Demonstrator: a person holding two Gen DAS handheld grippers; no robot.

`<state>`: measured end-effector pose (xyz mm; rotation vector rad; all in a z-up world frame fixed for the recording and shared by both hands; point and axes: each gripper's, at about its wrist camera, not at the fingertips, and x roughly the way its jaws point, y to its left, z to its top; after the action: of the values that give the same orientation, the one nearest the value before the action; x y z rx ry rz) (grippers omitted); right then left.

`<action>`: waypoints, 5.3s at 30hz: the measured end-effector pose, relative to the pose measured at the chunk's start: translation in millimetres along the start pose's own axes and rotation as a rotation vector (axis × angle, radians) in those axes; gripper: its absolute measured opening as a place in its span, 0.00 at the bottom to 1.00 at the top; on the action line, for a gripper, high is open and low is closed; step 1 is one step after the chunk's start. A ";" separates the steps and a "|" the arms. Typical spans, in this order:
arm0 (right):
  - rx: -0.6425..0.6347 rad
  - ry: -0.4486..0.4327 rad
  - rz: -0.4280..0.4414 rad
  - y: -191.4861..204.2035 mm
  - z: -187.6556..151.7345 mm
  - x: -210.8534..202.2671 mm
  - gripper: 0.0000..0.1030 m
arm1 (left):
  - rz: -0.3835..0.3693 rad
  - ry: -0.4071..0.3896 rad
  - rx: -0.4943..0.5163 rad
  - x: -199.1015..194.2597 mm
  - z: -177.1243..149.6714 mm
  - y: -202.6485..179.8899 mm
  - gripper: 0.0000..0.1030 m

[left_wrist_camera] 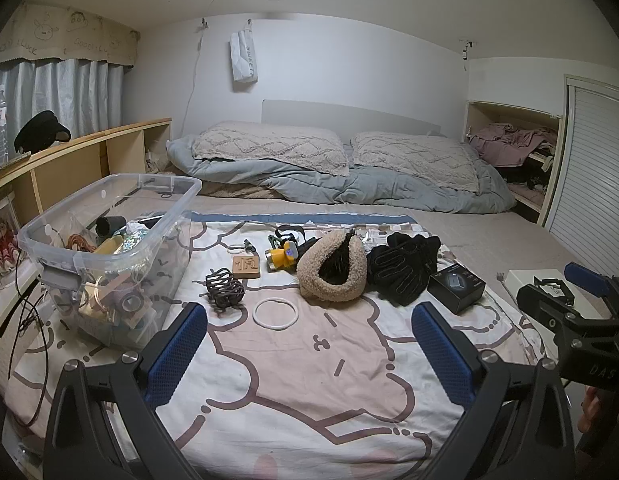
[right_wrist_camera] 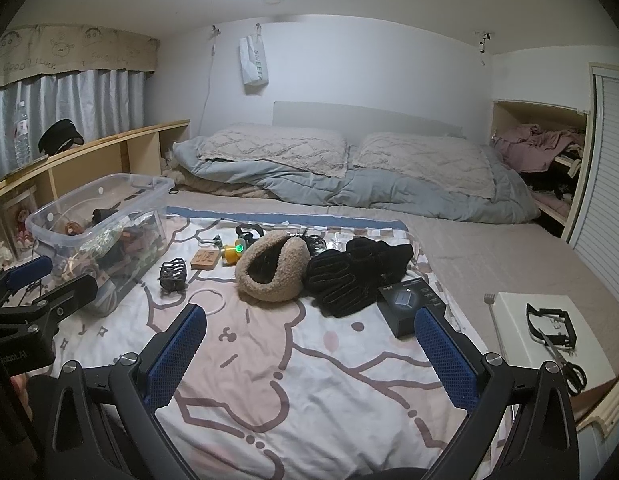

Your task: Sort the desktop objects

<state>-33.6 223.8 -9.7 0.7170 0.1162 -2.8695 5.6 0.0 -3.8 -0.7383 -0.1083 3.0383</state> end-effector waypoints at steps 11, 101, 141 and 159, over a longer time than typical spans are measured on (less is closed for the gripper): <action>-0.002 0.013 -0.001 0.3 -0.1 4.0 1.00 | -0.002 0.008 0.002 2.7 -4.5 1.8 1.00; -0.169 0.553 0.187 72.1 -101.4 264.1 1.00 | 0.315 0.287 -0.083 276.8 -19.2 102.4 1.00; -0.091 0.434 0.115 59.8 -123.4 235.7 1.00 | 0.002 0.398 -0.181 256.7 -52.7 72.8 0.64; 0.057 0.506 -0.085 -15.3 -109.8 261.9 1.00 | -0.115 0.406 -0.030 227.0 -84.6 26.8 0.97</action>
<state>-213.3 211.0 -229.7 1.4669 0.1338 -2.7059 -157.1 -14.7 -184.6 -1.2808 -0.1831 2.7192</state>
